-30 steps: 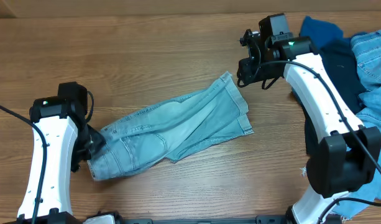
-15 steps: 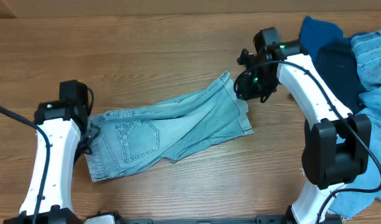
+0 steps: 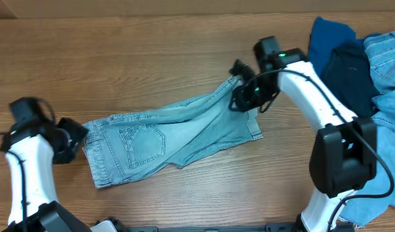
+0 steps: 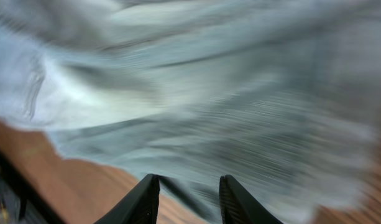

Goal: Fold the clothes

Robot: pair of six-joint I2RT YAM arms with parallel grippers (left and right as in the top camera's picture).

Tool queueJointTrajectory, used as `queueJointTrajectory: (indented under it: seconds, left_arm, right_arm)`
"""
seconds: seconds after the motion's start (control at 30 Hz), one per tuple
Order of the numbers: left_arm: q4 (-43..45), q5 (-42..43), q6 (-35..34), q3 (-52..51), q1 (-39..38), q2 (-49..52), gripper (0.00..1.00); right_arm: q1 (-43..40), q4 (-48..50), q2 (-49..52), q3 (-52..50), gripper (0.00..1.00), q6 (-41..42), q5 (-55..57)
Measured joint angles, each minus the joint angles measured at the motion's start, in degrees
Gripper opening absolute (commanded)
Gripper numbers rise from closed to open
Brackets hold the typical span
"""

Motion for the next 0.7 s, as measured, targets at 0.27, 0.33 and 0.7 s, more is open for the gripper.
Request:
queueJointTrajectory:
  seconds: [0.27,0.33,0.7]
  left_arm:
    - [-0.59,3.1,3.85,0.0,7.91,0.48,0.56]
    - [1.31,3.1,3.78,-0.04,7.91,3.76,0.53]
    - [9.62,10.67,3.76,-0.2,7.93,19.45,0.54]
  right_arm:
    - [23.54,7.5,0.0,-0.09,0.32,0.0,-2.49]
    - [28.5,13.09,0.0,-0.13,0.29,2.95,-2.75]
    - [33.86,28.79,11.91,-0.33,0.28,11.08,-1.01]
